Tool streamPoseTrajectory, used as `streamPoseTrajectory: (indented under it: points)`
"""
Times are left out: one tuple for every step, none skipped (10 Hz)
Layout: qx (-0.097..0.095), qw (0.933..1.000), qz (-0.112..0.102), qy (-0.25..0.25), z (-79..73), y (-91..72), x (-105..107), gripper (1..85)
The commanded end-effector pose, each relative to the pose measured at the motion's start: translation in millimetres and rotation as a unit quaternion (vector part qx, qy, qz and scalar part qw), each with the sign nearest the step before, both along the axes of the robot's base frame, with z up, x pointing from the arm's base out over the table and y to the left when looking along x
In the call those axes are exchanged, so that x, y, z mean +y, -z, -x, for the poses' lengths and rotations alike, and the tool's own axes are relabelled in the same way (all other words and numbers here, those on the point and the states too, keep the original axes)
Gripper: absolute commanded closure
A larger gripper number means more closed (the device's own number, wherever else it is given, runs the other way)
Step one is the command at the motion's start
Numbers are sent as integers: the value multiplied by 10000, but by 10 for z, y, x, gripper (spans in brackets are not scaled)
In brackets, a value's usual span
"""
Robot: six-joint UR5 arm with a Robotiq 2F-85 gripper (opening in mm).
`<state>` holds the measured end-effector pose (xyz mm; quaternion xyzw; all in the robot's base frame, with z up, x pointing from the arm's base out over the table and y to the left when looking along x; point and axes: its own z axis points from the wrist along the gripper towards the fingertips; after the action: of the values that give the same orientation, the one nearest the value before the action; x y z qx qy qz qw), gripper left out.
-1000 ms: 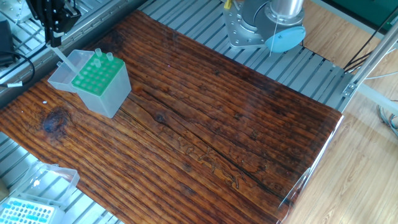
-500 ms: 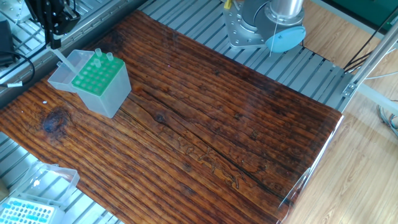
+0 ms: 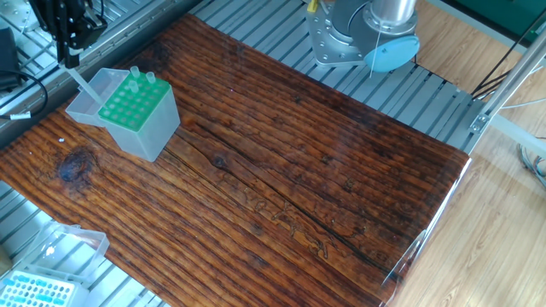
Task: Insert a large pipette tip into the holder for large pipette tips
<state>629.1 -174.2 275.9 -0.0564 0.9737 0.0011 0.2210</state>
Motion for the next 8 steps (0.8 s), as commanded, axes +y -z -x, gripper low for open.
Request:
streamPoseTrajectory:
  points:
    - [-48, 10000, -72, -1, -40, 28, 26, 847]
    - [-47, 10000, -68, 6, -40, 25, 28, 847]
    - [-48, 10000, -57, -1, -37, 25, 27, 847]
    - [-48, 10000, -57, -1, -34, 29, 32, 847]
    - [-48, 10000, -72, -1, -32, 35, 46, 847]
    - [-48, 10000, -88, -1, -32, 35, 54, 847]
    - [-48, 10000, -80, -1, -32, 38, 48, 847]
    - [-32, 10000, -80, -1, -25, 54, 37, 847]
